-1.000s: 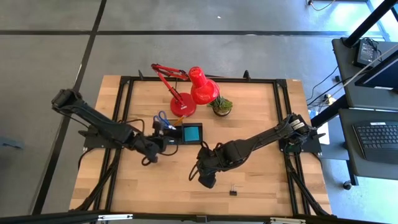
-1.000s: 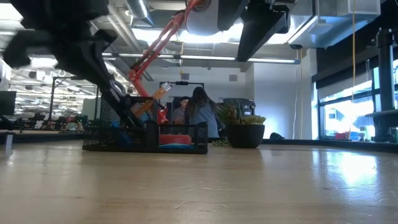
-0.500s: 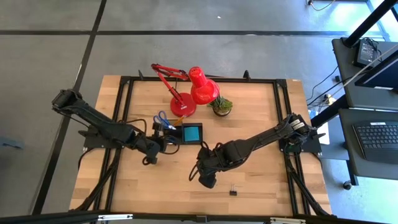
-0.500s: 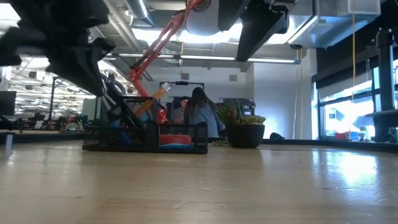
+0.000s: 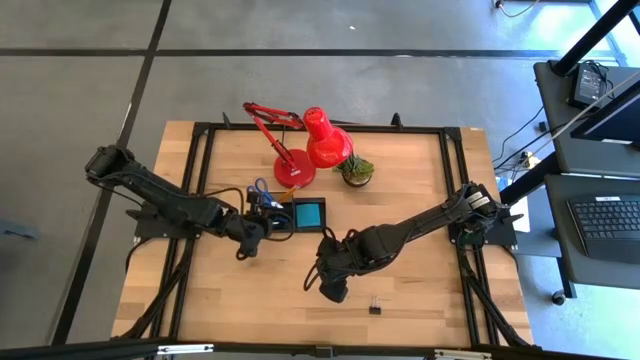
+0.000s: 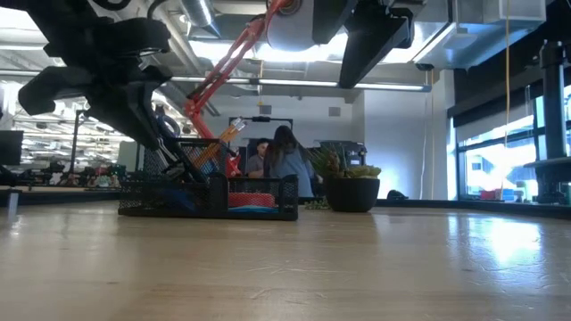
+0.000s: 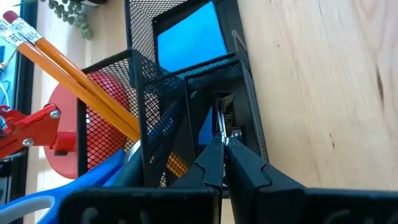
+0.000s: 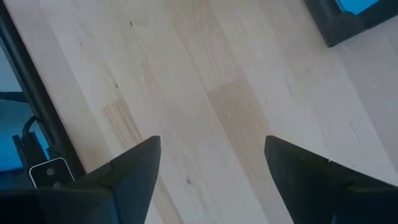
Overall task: Pick and place office supplies into organizer
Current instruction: Put the right black binder clip into the black desk organizer, then put the black binder clip into the black desk organizer
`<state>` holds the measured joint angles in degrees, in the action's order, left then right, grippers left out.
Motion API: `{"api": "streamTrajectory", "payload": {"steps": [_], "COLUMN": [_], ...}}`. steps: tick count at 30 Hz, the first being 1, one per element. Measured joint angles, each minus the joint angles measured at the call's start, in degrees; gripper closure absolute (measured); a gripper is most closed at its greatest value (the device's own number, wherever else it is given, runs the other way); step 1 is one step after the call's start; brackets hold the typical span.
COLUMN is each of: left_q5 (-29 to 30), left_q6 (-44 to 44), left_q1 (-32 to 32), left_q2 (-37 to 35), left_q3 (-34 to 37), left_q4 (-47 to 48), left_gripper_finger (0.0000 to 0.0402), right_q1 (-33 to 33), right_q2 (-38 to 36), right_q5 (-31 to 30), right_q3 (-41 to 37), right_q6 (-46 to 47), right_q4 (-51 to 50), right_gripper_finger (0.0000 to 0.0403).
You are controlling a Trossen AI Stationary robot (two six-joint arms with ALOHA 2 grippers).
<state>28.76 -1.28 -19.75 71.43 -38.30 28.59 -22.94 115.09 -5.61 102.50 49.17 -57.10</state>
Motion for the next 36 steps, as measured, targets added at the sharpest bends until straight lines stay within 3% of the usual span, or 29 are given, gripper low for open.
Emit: {"api": "streamTrajectory", "payload": {"steps": [11, 16, 26, 36], "left_q5": [-1.45, -1.40, 5.71, 6.44], "left_q6": [-3.47, -3.98, -3.66, -3.47], "left_q1": [0.01, 0.04, 0.04, -0.02], "left_q2": [2.40, 2.63, 2.48, 2.41], "left_q3": [0.00, 0.00, 0.00, 0.00], "left_q4": [1.21, 1.20, 1.02, 0.19], "left_gripper_finger": [0.0396, 0.0372, 0.0320, 0.0318], "right_q1": [-0.01, -0.02, 0.00, -0.59], "right_q2": [0.00, 0.00, 0.00, 0.00], "right_q5": [-1.11, -1.11, -1.11, -0.64], "right_q3": [0.00, 0.00, 0.00, 0.00], "right_q6": [-0.15, -0.15, 0.00, 2.40], "right_q4": [0.01, 0.02, 0.04, -1.53], "right_gripper_finger": [0.0112, 0.0112, 0.0112, 0.0112]}}
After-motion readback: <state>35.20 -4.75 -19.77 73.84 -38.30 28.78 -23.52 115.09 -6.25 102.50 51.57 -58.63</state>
